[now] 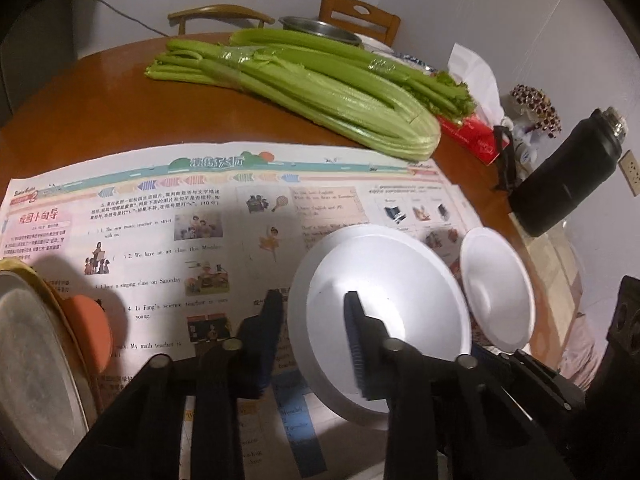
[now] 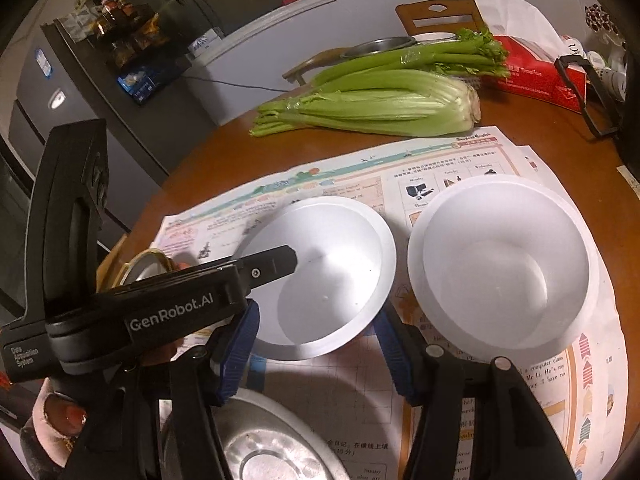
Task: Organize plates and bowls
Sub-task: 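Grasp the rim of a white paper bowl with the left tool and lift it, then hold the white bowl with the left tool above the steel bowl and lower it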
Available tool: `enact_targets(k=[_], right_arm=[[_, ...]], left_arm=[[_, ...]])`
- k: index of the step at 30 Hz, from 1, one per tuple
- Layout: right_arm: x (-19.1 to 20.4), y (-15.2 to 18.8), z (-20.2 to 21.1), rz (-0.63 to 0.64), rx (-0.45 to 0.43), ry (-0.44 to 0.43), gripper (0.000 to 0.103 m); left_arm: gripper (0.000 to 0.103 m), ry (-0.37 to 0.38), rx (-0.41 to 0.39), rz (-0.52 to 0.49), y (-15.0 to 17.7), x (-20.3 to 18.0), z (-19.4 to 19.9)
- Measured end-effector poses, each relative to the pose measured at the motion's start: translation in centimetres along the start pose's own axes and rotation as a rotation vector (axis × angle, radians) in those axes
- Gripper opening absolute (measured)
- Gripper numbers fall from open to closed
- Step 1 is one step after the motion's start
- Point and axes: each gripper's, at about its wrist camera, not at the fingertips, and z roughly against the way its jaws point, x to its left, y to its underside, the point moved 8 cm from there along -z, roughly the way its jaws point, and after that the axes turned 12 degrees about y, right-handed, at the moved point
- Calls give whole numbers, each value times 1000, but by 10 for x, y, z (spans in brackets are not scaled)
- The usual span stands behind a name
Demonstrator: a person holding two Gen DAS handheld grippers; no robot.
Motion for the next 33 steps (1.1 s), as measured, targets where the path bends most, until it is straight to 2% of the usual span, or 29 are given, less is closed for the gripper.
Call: enact_targets(k=[4, 10, 19, 33], right_arm=[[4, 1, -4, 30, -2, 31, 54], [10, 2, 2, 48, -19, 5, 54], [25, -4, 32, 87, -90, -21, 54], [39, 5, 79, 133, -155, -59, 54]], left_arm=[[23, 22, 17, 10, 4, 1, -6], [23, 23, -8, 7, 5, 2, 7], [23, 5, -81, -18, 2, -11, 46], [26, -6, -160, -29, 19, -35, 96]])
